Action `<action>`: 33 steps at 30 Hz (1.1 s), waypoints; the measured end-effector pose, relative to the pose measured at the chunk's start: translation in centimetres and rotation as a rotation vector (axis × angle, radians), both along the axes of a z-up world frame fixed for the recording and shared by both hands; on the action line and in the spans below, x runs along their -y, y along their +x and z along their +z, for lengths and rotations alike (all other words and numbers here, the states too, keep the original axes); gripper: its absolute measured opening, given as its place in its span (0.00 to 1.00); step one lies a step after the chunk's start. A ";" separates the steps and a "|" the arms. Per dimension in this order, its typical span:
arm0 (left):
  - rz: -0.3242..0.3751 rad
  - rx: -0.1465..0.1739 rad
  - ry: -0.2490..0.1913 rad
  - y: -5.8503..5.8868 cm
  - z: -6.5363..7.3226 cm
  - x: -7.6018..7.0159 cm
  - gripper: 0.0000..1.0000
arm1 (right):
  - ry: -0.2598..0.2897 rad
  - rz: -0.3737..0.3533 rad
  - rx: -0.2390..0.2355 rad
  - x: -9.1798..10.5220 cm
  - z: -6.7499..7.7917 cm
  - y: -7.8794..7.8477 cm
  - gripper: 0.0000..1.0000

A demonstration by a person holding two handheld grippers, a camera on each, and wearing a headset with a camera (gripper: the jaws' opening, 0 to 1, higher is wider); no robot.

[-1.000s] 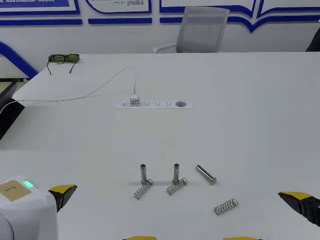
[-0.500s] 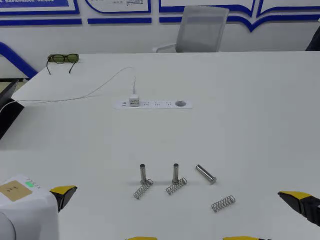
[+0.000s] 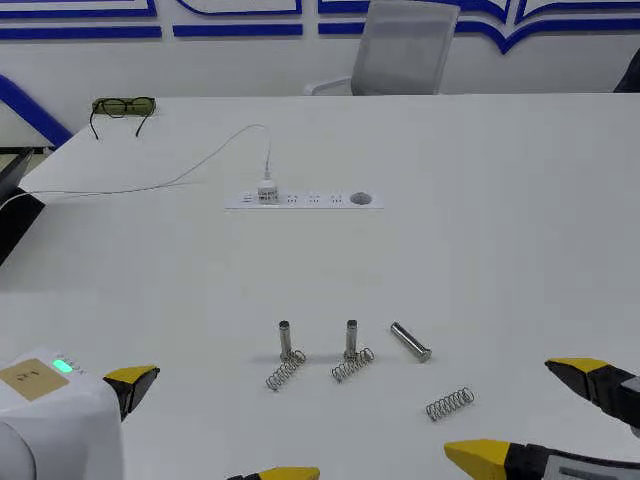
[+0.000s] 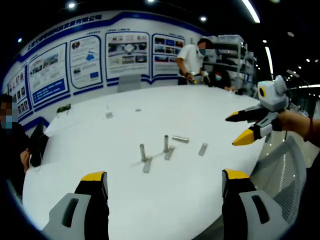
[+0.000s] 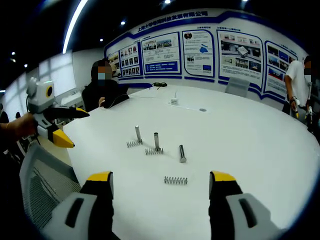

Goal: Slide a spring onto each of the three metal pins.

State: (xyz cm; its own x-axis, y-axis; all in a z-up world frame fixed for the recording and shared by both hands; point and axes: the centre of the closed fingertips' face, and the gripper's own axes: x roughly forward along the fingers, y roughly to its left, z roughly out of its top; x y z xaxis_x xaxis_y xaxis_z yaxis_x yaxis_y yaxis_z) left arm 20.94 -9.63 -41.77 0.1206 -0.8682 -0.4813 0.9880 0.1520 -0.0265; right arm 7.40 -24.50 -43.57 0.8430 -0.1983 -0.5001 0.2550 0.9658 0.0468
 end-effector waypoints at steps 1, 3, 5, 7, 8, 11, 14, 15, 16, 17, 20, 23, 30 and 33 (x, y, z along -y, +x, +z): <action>0.001 -0.002 -0.002 0.0 0.0 0.0 0.96 | -0.001 0.000 0.001 0.1 0.0 0.1 0.79; 0.001 -0.005 -0.001 0.1 0.0 0.1 0.96 | -0.001 0.000 0.001 0.5 0.1 0.4 0.76; -0.001 -0.003 0.003 0.1 -0.1 0.1 0.96 | -0.001 -0.004 -0.002 0.9 0.0 0.7 0.74; -0.001 0.000 0.005 0.1 -0.2 0.2 0.96 | -0.002 -0.006 -0.003 1.1 0.1 1.0 0.73; -0.002 -0.002 0.006 0.1 -0.2 0.2 0.96 | -0.002 -0.006 -0.005 1.3 0.0 1.2 0.72; -0.003 -0.006 0.006 0.1 -0.3 0.3 0.96 | -0.005 -0.007 -0.007 1.8 0.1 1.8 0.70; -0.005 -0.006 0.007 0.1 -0.4 0.3 0.95 | -0.005 -0.007 -0.009 2.3 0.0 2.4 0.67; -0.006 -0.006 0.006 0.1 -0.5 0.3 0.95 | -0.003 -0.007 -0.011 2.4 -0.1 2.6 0.67; -0.007 -0.007 0.006 0.1 -0.5 0.4 0.95 | -0.002 -0.007 -0.014 2.6 -0.2 2.8 0.67; -0.008 -0.008 0.006 0.1 -0.5 0.4 0.95 | -0.002 -0.005 -0.017 2.7 -0.2 2.9 0.66; -0.010 -0.012 0.002 0.1 -0.6 0.5 0.95 | -0.004 0.004 -0.020 3.0 -0.2 3.6 0.64; -0.011 -0.015 0.003 0.1 -0.7 0.6 0.95 | -0.003 0.008 -0.025 3.5 -0.3 4.3 0.62; -0.019 -0.024 -0.005 -0.1 -0.9 1.0 0.95 | -0.005 0.015 -0.031 4.5 -0.6 6.1 0.58; -0.021 -0.026 -0.001 -0.2 -1.2 1.2 0.94 | -0.005 0.020 -0.038 4.8 -0.9 6.8 0.56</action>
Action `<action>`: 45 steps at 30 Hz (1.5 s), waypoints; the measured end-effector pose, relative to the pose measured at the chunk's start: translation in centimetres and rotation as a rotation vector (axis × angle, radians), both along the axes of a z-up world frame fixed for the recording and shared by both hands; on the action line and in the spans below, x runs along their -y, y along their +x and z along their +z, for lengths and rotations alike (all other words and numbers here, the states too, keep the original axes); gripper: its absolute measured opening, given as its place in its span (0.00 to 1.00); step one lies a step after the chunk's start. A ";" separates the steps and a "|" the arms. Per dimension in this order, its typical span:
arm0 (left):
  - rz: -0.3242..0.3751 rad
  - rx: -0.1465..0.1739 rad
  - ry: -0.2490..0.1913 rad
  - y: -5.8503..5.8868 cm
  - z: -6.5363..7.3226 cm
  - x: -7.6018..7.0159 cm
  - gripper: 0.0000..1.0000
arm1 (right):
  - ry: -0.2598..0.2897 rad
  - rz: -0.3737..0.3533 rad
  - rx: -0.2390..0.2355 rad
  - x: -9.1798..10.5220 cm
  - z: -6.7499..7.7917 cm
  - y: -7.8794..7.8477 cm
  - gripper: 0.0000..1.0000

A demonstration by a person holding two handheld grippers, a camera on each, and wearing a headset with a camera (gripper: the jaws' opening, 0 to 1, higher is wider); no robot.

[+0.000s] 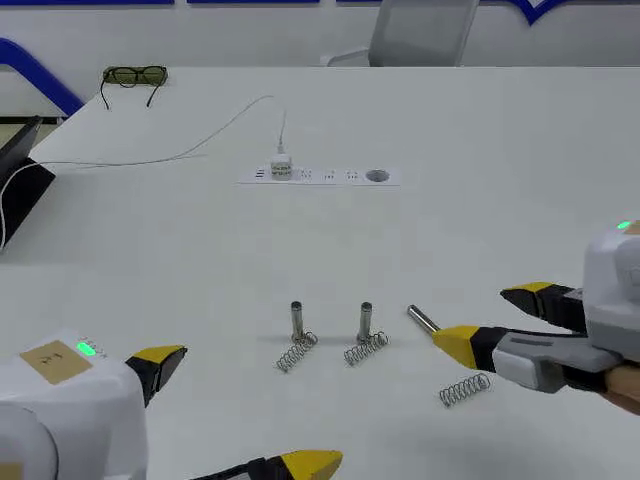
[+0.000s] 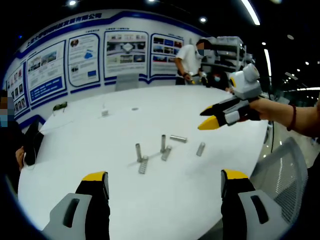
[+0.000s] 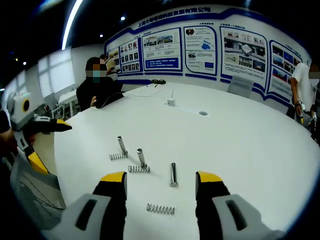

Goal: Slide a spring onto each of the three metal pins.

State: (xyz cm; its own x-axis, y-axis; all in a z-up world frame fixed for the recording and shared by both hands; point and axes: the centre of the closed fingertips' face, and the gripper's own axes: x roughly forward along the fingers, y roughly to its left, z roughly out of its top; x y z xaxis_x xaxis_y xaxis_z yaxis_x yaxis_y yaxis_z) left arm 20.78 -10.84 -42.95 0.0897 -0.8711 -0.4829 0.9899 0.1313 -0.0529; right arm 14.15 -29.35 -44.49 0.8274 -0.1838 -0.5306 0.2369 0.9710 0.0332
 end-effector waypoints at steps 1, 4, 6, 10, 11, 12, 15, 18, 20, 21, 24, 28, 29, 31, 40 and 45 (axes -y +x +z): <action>-0.002 0.001 -0.002 0.0 0.0 0.0 0.94 | -0.001 0.002 -0.001 0.1 -0.1 0.2 0.56; -0.007 -0.004 -0.011 -0.1 0.0 0.3 0.94 | 0.001 0.007 0.002 0.5 -0.2 0.8 0.53; -0.012 0.000 -0.007 -0.1 -0.1 0.4 0.94 | 0.002 0.013 -0.004 0.8 -0.5 1.3 0.51; -0.016 -0.002 -0.012 -0.1 -0.2 0.7 0.94 | 0.005 0.021 -0.011 1.2 -1.0 2.2 0.49; -0.018 -0.003 -0.015 -0.1 -0.2 0.8 0.93 | 0.002 0.025 -0.012 1.2 -1.1 2.4 0.47; -0.019 -0.004 -0.016 -0.1 -0.2 0.8 0.93 | -0.001 0.031 -0.015 1.3 -1.2 2.6 0.46; -0.024 -0.005 -0.015 -0.2 -0.3 1.0 0.93 | -0.004 0.040 -0.023 1.5 -1.6 3.3 0.44; -0.029 -0.004 -0.017 -0.2 -0.4 1.2 0.93 | -0.010 0.047 -0.029 1.7 -2.0 3.9 0.41; -0.030 -0.008 -0.022 -0.2 -0.4 1.3 0.92 | -0.010 0.050 -0.031 1.9 -2.4 4.3 0.38; -0.030 -0.009 -0.023 -0.3 -0.4 1.3 0.92 | -0.010 0.052 -0.033 1.9 -2.6 4.5 0.37; -0.034 -0.006 -0.029 -0.3 -0.4 1.5 0.92 | -0.012 0.049 -0.046 2.4 -3.5 4.9 0.35; -0.037 -0.011 -0.036 -0.4 -0.5 1.6 0.92 | 0.000 0.041 -0.063 2.8 -4.7 5.4 0.31; -0.038 -0.011 -0.035 -0.4 -0.5 1.6 0.92 | 0.002 0.042 -0.065 2.8 -4.9 5.5 0.31; -0.041 -0.011 -0.035 -0.4 -0.6 1.7 0.92 | 0.019 0.053 -0.078 2.7 -5.5 5.7 0.30; -0.047 -0.030 -0.036 -0.6 -1.4 2.2 0.92 | 0.032 0.040 -0.110 3.3 -7.5 6.6 0.26; -0.052 -0.039 -0.032 -0.8 -1.7 2.4 0.92 | 0.058 0.023 -0.132 3.5 -8.5 6.9 0.21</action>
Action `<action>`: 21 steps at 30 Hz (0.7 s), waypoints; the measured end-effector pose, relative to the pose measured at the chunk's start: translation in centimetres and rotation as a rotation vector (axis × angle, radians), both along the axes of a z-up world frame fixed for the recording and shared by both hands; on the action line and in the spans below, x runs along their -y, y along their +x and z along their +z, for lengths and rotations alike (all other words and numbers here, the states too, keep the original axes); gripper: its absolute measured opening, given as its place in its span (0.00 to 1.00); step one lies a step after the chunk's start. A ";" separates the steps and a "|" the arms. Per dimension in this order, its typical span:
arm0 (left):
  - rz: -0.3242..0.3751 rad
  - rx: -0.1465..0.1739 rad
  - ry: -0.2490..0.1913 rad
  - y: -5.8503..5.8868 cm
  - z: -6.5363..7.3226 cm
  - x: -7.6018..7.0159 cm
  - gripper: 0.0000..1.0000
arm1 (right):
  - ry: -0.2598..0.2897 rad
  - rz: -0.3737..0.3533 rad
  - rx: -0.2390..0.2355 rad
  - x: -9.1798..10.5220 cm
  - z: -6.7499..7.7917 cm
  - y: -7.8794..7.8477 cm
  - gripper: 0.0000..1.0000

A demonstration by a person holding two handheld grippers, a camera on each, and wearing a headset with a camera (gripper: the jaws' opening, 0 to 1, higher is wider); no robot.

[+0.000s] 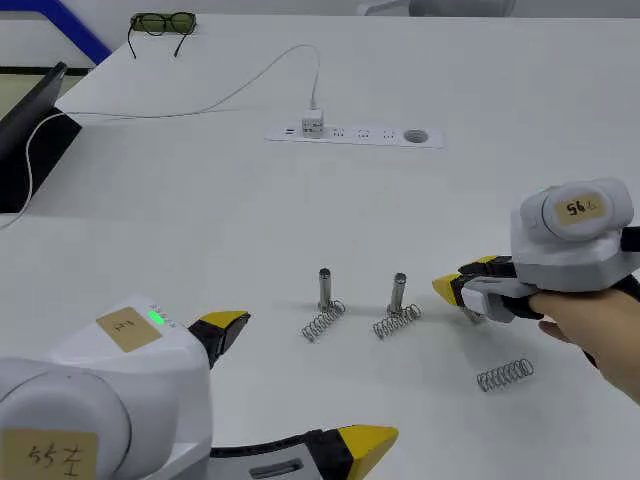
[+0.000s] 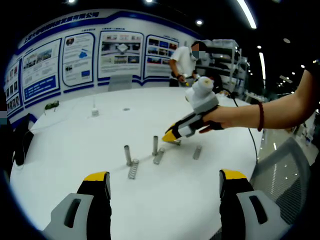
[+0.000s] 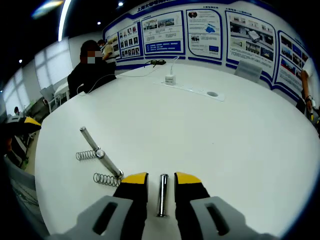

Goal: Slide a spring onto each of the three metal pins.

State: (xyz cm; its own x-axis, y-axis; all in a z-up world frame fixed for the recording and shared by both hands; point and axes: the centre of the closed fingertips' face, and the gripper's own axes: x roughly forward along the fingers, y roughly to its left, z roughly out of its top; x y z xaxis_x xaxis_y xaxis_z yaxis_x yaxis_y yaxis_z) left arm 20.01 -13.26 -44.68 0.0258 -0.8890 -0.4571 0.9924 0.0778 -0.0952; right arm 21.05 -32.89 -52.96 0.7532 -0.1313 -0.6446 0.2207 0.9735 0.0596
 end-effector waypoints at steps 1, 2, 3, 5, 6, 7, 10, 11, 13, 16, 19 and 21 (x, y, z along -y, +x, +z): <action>-0.002 0.000 0.002 0.0 -0.1 0.0 0.92 | 0.006 -0.005 -0.007 0.0 -0.2 0.0 0.21; -0.005 0.003 0.007 0.0 -0.1 0.1 0.91 | 0.011 -0.009 -0.010 0.0 -0.4 -0.1 0.21; -0.007 0.005 0.009 0.0 -0.1 0.1 0.91 | 0.013 -0.009 -0.013 0.0 -0.5 -0.1 0.21; -0.010 0.006 0.005 0.0 0.0 0.2 0.91 | 0.008 -0.004 -0.018 0.1 -0.7 -0.1 0.20; -0.011 0.006 0.005 0.0 0.0 0.2 0.91 | 0.003 0.000 -0.018 0.1 -0.7 0.0 0.19; -0.012 0.006 0.006 0.0 0.0 0.2 0.91 | 0.002 0.002 -0.017 0.2 -0.8 0.1 0.19; -0.013 0.009 0.013 0.1 -0.1 0.2 0.91 | 0.001 -0.003 -0.026 0.3 -1.0 0.1 0.17; -0.013 0.009 0.015 0.2 -0.1 0.2 0.91 | -0.001 -0.005 -0.028 0.5 -1.1 0.1 0.17; -0.009 0.012 0.020 0.3 -0.2 0.1 0.91 | -0.001 -0.007 -0.035 0.5 -1.2 0.1 0.15; -0.007 0.014 0.023 0.4 -0.2 0.1 0.91 | -0.005 -0.013 -0.040 0.6 -1.2 0.0 0.14; -0.007 0.017 0.028 0.6 -0.2 0.0 0.90 | -0.016 -0.006 -0.053 0.5 -1.2 0.0 0.10; -0.005 0.020 0.032 0.7 -0.2 -0.1 0.90 | -0.017 0.002 -0.058 0.4 -1.3 0.1 0.09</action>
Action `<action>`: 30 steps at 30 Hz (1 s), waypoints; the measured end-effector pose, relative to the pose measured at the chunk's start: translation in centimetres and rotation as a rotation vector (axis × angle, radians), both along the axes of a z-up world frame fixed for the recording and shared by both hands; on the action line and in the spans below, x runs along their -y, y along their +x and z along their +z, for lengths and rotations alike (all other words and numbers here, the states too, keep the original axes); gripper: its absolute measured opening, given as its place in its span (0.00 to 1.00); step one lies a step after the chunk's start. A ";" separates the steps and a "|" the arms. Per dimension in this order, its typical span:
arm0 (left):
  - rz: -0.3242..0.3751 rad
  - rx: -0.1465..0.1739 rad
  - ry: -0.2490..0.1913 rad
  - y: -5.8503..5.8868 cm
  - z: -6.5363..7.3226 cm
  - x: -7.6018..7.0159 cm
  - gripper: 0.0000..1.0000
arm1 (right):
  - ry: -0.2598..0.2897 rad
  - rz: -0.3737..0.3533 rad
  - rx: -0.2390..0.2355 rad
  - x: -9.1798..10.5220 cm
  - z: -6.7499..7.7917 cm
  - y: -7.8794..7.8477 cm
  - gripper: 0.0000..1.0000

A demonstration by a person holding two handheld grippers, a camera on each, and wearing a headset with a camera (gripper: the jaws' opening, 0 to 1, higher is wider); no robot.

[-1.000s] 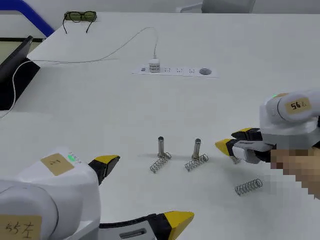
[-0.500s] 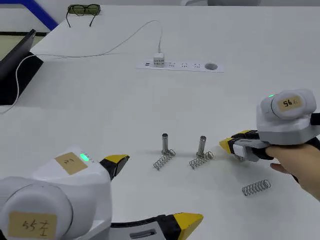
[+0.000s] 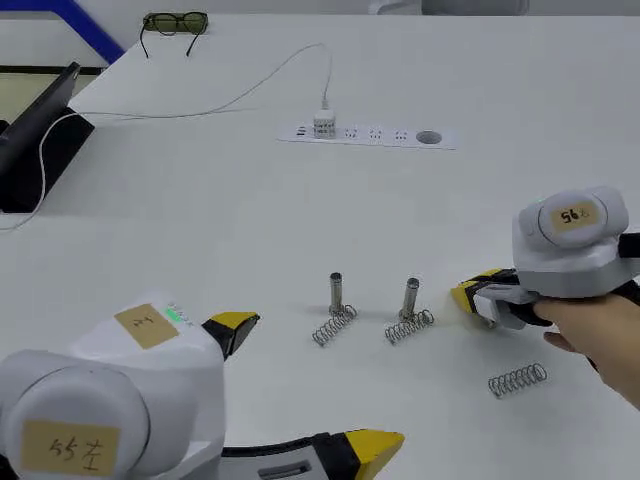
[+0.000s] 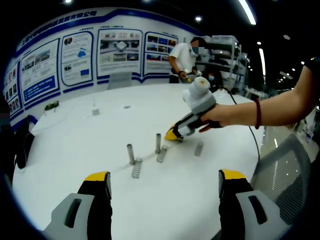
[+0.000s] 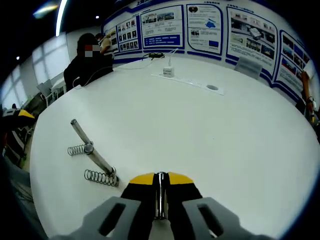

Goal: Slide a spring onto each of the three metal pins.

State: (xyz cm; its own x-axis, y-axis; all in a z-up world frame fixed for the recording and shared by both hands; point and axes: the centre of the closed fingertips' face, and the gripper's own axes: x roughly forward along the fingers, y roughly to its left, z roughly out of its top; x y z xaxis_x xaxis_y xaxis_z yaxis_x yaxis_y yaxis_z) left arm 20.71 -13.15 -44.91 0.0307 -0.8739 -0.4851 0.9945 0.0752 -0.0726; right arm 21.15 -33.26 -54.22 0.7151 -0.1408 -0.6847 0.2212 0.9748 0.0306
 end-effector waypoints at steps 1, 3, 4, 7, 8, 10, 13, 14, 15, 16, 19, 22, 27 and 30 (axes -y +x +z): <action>0.002 0.001 -0.001 0.1 0.1 0.0 0.90 | 0.006 0.001 -0.001 0.0 0.0 0.1 0.09; 0.003 0.001 -0.004 0.1 0.1 -0.1 0.90 | 0.017 -0.001 -0.003 0.1 0.1 0.1 0.09; 0.004 0.002 -0.005 0.2 0.2 -0.1 0.90 | 0.021 0.001 -0.006 0.1 0.1 0.1 0.09; 0.006 0.004 -0.006 0.2 0.3 -0.2 0.90 | 0.040 -0.017 0.005 0.2 0.4 -0.1 0.09; 0.007 0.005 -0.008 0.2 0.4 -0.2 0.90 | 0.044 -0.021 0.013 0.2 0.6 -0.1 0.09; 0.012 0.002 -0.015 0.3 0.5 -0.2 0.90 | 0.037 -0.014 0.021 0.2 1.1 -0.2 0.09; 0.016 0.001 -0.022 0.4 0.7 -0.2 0.90 | 0.033 -0.020 0.039 0.3 1.8 -0.5 0.09; 0.015 0.004 -0.022 0.3 0.7 -0.3 0.90 | 0.035 -0.024 0.045 0.3 2.1 -0.6 0.09; 0.013 0.006 -0.021 0.3 0.7 -0.3 0.90 | 0.040 -0.027 0.050 0.4 2.2 -0.7 0.09; 0.011 0.007 -0.020 0.3 0.7 -0.3 0.90 | 0.040 -0.029 0.055 0.3 2.4 -0.8 0.09; 0.006 0.012 -0.024 0.1 1.0 -0.2 0.89 | 0.042 -0.039 0.070 0.4 2.9 -1.1 0.09; 0.007 0.015 -0.029 0.1 1.2 -0.1 0.89 | 0.041 -0.042 0.075 0.2 3.4 -1.5 0.08; 0.006 0.020 -0.031 0.0 1.3 -0.1 0.89 | 0.030 -0.035 0.086 0.0 4.2 -2.1 0.08; 0.005 0.021 -0.033 -0.1 1.4 -0.1 0.89 | 0.021 -0.030 0.089 -0.1 4.5 -2.4 0.08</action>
